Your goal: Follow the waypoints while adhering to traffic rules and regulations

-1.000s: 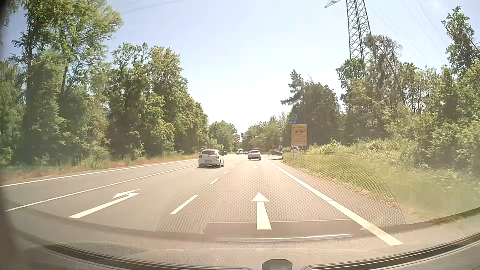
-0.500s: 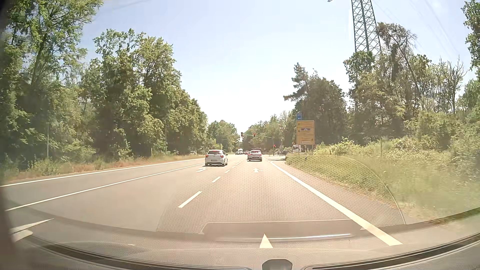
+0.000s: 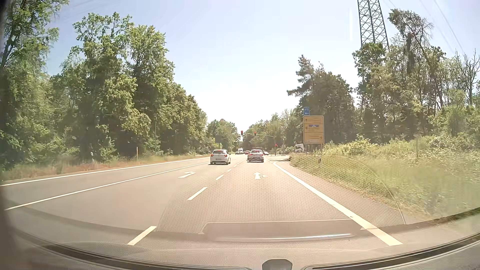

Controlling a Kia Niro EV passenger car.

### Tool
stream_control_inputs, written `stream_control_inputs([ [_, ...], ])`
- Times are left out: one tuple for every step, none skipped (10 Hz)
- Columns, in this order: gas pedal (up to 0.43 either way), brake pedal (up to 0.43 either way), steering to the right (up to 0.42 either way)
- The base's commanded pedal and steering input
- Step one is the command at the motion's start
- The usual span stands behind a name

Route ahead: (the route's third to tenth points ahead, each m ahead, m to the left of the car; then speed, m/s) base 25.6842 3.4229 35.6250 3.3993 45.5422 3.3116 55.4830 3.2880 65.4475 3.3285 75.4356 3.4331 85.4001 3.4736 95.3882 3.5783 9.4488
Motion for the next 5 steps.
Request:
stream_control_inputs([
  [0.000,0.256,-0.001],
  [0.000,0.256,-0.001],
  [0.000,0.256,-0.001],
  [0.000,0.256,-0.001],
  [0.000,0.250,0.000],
])
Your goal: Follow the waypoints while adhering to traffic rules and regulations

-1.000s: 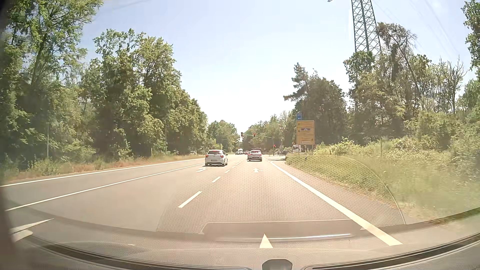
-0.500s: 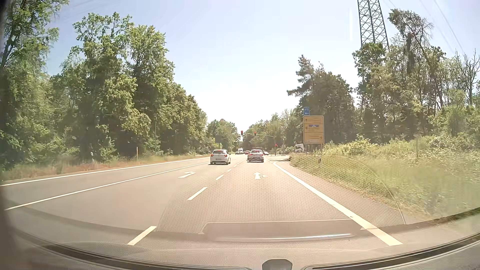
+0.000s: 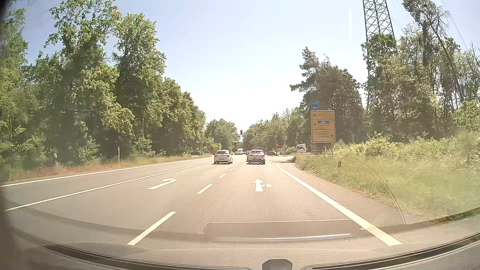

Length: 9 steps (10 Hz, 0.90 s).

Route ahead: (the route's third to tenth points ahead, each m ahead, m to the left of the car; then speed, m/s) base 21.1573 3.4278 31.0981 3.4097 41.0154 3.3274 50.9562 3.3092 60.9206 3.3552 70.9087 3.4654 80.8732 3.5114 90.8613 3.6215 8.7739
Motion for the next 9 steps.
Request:
stream_control_inputs([
  [0.000,0.256,0.000],
  [0.000,0.256,0.000],
  [0.000,0.256,0.000],
  [0.000,0.256,0.001],
  [0.000,0.250,0.001],
  [0.000,0.256,0.001],
  [0.000,0.256,0.002],
  [0.000,0.256,0.004],
  [0.000,0.256,0.003],
])
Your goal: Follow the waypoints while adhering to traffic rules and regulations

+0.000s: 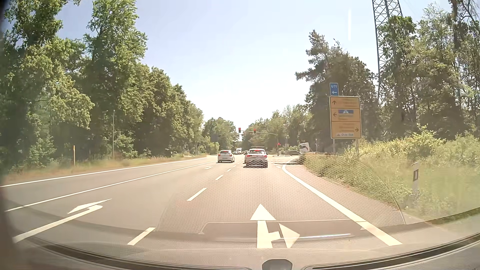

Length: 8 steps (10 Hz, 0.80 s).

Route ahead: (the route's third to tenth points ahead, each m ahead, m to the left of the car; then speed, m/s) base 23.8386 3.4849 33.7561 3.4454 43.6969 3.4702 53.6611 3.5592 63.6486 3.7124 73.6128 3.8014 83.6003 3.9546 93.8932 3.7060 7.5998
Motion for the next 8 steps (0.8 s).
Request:
stream_control_inputs([
  [0.000,0.256,0.003],
  [0.000,0.256,0.003],
  [0.000,0.256,0.003],
  [0.000,0.256,0.003],
  [0.000,0.256,0.003],
  [0.000,0.256,0.003],
  [0.000,0.256,0.003],
  [0.000,0.256,0.003],
])
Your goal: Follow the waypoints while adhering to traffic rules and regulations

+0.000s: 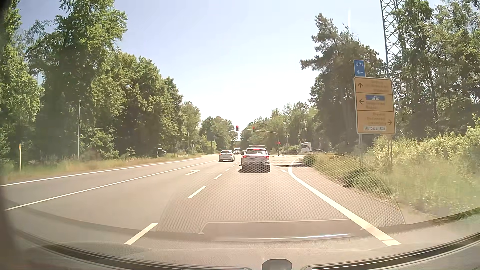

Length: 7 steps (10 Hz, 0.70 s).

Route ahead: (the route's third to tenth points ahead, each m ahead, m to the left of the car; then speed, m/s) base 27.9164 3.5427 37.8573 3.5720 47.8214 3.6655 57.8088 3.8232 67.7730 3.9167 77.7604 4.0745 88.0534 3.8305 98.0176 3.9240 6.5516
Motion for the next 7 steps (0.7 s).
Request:
stream_control_inputs([
  [0.000,0.256,0.003],
  [0.000,0.256,0.002],
  [0.000,0.256,0.003],
  [0.000,0.256,0.002],
  [0.000,0.262,0.002],
  [0.000,0.262,0.002],
  [0.000,0.262,0.002],
])
